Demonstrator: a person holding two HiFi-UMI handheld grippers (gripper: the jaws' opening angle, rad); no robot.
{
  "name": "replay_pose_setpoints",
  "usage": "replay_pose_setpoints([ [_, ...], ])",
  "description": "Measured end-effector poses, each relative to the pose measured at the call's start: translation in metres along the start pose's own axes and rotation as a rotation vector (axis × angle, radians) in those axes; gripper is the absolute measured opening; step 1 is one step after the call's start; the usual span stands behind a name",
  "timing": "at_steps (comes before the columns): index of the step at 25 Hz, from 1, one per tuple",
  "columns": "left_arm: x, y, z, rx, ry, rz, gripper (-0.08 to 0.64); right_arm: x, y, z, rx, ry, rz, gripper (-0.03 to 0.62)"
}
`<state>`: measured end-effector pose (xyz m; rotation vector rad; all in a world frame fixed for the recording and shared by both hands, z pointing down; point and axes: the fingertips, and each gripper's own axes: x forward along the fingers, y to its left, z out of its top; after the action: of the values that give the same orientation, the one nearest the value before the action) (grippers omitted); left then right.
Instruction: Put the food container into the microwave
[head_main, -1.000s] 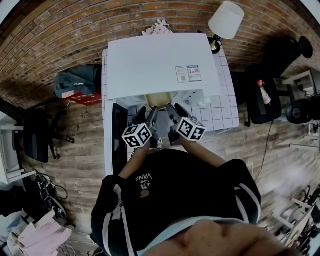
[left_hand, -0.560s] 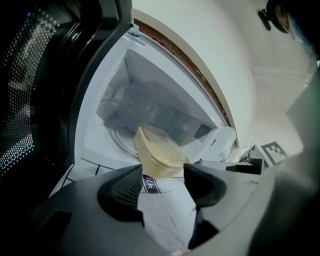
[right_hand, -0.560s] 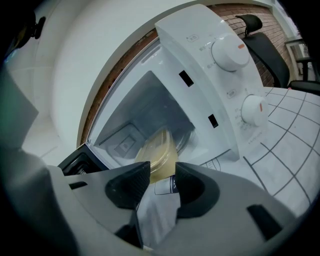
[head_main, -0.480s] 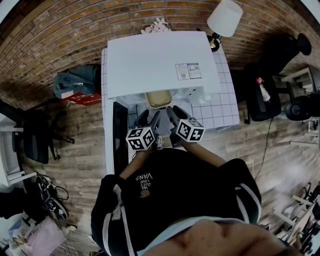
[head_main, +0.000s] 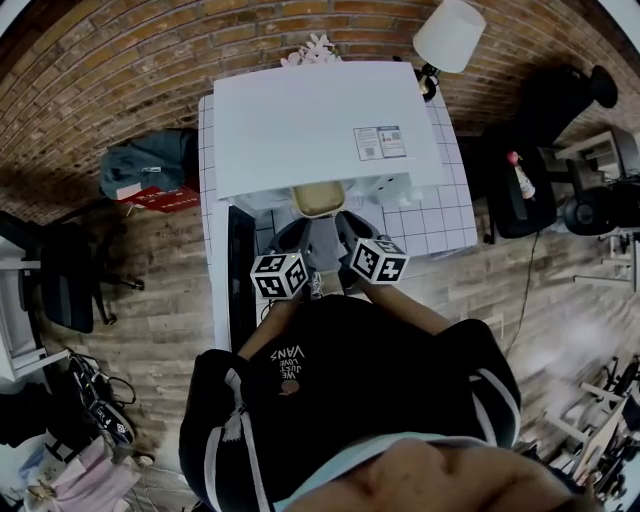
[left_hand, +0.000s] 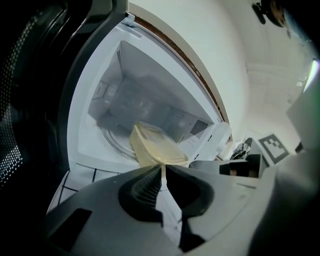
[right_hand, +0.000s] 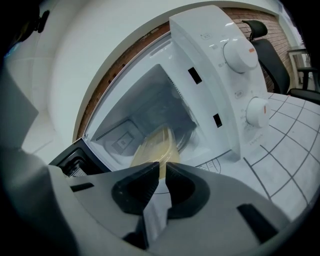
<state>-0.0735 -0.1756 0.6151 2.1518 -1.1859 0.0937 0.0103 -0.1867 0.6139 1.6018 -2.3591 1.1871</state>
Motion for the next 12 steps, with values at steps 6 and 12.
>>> replay_pose_setpoints([
  [6,-0.0003,-0.0069,-0.0065,0.01,0.029,-0.051,0.02,-0.002,-0.0052,-0.003,-0.003,0.014,-0.036,0.023],
  [12,0.0017,-0.0049,-0.0085,0.0,0.038,-0.056,0.012,0.0045,-0.0087,-0.0018,0.0,0.028,-0.033,0.012],
])
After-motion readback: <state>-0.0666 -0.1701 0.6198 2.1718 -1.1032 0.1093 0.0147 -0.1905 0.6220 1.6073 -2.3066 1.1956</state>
